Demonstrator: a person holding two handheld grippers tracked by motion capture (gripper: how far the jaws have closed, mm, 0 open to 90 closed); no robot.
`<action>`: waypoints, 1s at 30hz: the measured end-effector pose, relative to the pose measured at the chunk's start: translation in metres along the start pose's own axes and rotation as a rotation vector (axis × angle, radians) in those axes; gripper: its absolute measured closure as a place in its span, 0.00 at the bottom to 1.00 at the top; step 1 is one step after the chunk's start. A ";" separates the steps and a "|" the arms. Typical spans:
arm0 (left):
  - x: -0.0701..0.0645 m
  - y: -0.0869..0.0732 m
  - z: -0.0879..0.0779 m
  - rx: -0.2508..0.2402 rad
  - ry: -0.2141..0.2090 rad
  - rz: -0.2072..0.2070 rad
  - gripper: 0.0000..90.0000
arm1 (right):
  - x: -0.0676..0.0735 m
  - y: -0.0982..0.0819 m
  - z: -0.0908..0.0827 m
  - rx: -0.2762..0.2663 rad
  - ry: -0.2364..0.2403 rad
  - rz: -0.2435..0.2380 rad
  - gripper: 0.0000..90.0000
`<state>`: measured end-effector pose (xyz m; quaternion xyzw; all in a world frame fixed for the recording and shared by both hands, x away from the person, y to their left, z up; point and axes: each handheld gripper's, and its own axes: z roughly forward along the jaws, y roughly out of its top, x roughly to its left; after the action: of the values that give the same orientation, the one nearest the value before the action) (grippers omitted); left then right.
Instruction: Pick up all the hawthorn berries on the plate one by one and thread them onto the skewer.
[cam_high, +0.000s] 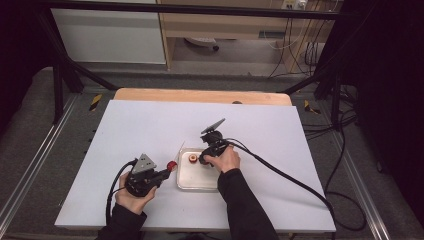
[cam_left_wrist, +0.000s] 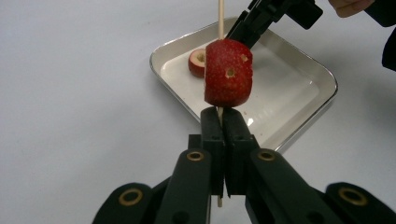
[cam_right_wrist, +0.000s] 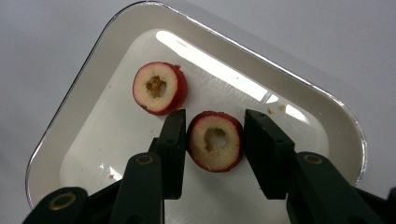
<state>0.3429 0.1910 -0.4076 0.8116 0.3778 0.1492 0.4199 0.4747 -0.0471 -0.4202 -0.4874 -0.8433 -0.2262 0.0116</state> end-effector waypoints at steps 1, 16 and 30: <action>0.000 0.000 0.000 0.000 0.001 0.001 0.98 | 0.000 0.000 0.000 0.002 -0.001 0.002 0.67; -0.004 0.001 -0.003 -0.017 0.008 0.012 0.98 | 0.008 -0.015 -0.050 -0.219 0.136 0.004 0.68; -0.010 0.002 -0.004 -0.024 0.000 0.022 0.98 | 0.003 -0.053 -0.068 -0.653 0.403 0.168 0.68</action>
<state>0.3351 0.1849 -0.4029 0.8107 0.3671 0.1582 0.4278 0.4158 -0.0933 -0.3779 -0.4786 -0.6650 -0.5719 0.0396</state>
